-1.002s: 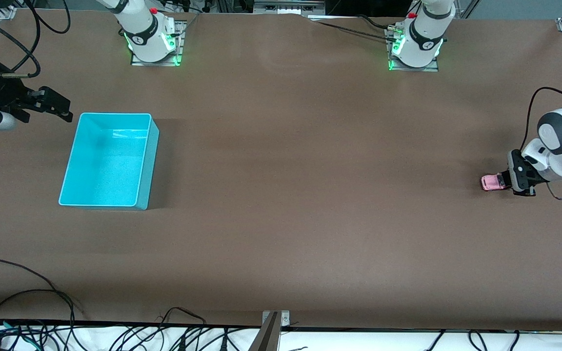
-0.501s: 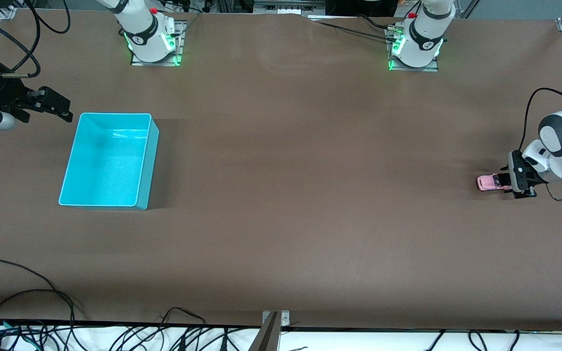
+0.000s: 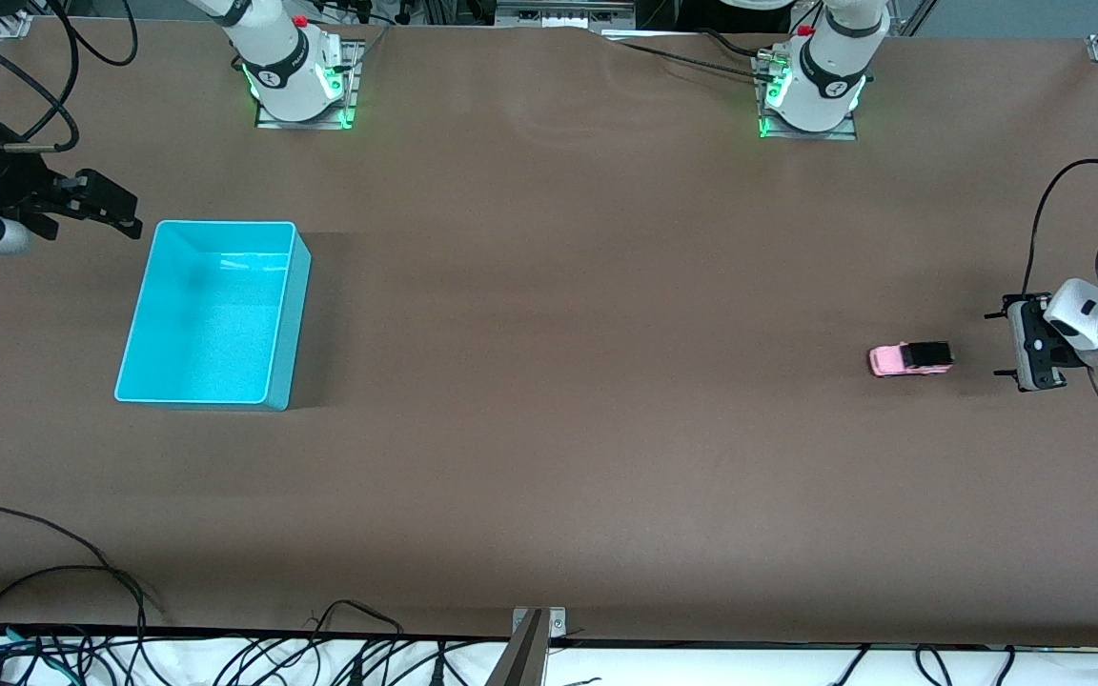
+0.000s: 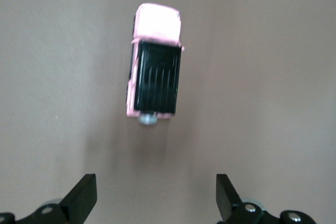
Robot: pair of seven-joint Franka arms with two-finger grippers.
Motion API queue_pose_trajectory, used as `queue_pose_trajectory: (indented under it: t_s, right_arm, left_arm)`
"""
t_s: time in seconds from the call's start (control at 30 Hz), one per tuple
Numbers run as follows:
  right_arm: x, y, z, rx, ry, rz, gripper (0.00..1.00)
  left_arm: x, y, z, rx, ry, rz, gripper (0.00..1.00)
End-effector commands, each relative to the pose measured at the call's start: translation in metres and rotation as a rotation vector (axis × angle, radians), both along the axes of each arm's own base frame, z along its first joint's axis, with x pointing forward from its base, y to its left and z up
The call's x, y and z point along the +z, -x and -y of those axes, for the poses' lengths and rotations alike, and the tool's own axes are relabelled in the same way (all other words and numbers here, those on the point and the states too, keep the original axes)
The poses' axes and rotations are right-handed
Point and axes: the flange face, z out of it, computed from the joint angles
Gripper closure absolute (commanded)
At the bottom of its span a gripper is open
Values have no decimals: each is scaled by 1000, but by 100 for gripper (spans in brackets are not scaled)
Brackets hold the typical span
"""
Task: Wind and store pink jeep toy
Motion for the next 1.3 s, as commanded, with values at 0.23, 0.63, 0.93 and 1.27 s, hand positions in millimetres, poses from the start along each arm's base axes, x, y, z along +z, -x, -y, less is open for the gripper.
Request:
queue_pose_trajectory:
  t_s: [0.23, 0.63, 0.93, 1.27]
  right_arm:
    - [6, 1, 1, -6, 9, -2, 0]
    - [6, 1, 2, -9, 9, -2, 0]
    - [6, 0, 1, -7, 9, -1, 0]
    - [6, 0, 1, -7, 9, -1, 0]
  left_arm:
    - [82, -23, 56, 178, -48, -68, 0]
    - [155, -43, 117, 282, -65, -87, 0]
    - [182, -48, 159, 340, -68, -80, 0]
    - [225, -39, 179, 532, -56, -93, 0]
